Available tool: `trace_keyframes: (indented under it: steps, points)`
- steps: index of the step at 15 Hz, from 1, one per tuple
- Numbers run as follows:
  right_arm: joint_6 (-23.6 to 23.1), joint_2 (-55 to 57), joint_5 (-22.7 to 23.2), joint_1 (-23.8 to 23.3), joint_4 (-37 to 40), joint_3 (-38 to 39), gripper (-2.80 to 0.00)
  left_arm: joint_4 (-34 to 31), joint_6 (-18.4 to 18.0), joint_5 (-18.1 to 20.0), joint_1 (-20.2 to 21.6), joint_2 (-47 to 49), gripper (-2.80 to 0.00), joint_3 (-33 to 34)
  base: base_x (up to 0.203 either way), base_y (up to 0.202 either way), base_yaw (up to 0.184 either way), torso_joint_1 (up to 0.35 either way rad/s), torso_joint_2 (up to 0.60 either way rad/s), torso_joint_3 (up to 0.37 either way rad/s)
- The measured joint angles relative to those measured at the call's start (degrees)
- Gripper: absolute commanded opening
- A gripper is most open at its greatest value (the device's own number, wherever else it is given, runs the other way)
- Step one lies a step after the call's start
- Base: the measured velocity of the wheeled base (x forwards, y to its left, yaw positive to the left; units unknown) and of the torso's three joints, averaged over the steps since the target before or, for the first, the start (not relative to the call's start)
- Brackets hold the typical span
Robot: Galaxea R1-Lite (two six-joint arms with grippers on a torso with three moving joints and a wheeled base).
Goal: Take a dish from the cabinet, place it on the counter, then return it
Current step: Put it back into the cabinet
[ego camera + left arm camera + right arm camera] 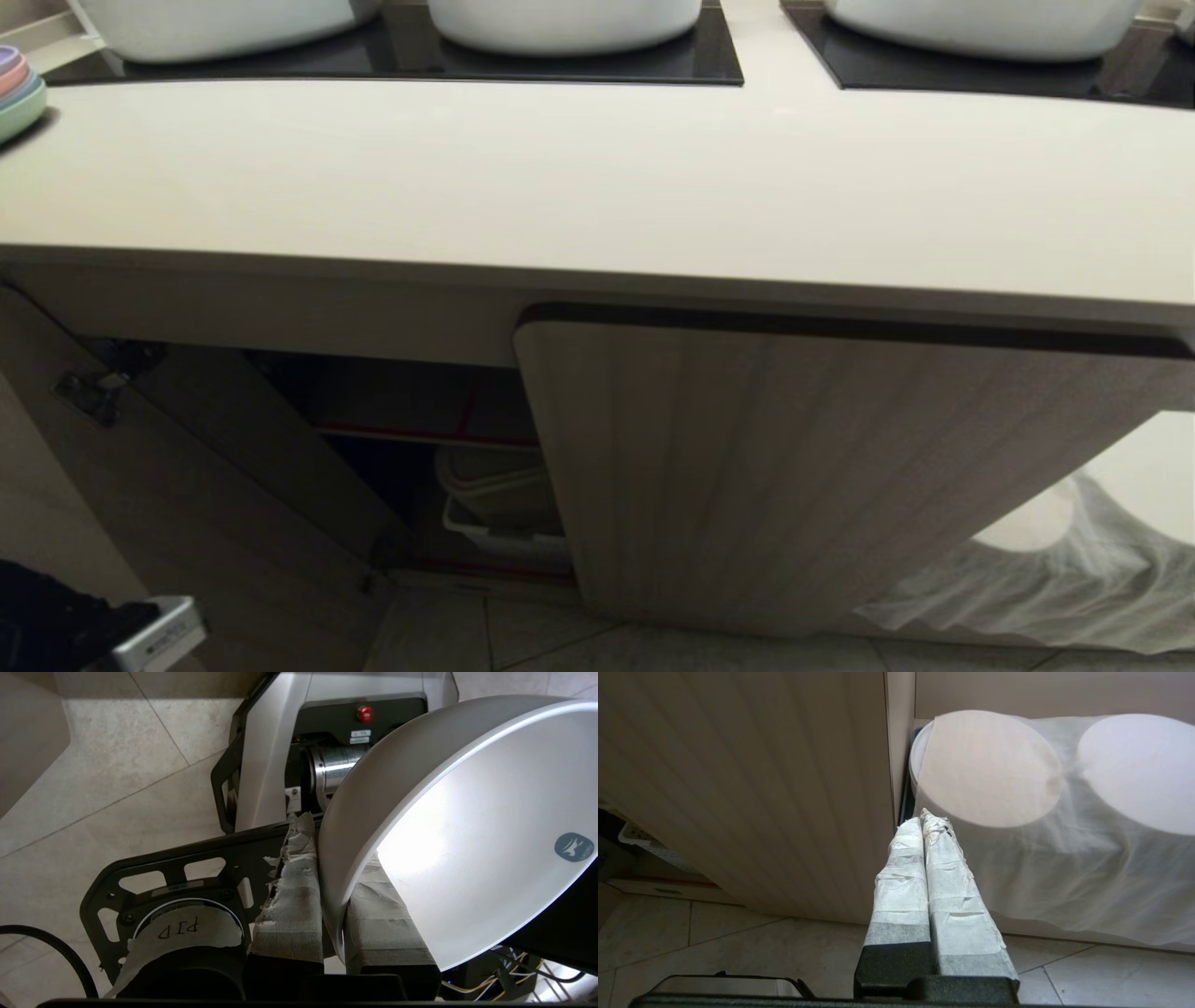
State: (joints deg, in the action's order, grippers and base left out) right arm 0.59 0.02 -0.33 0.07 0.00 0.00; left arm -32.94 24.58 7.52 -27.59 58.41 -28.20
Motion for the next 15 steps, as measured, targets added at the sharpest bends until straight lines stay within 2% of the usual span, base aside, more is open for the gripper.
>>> trace_keyframes:
  steps: [11,15]
  points:
    - [-0.04,0.07,0.00,0.00,0.00,0.00,-2.80,-0.09,-0.04,-0.04,-0.09,-0.02,-2.80,-0.07,0.000,0.000,0.000,-0.163,0.46,0.298]
    - [0.01,0.07,0.00,0.00,0.00,0.00,-2.80,-0.11,-0.02,-0.03,-0.11,-0.04,-2.80,-0.02,0.000,0.000,0.000,-0.052,0.19,0.134]
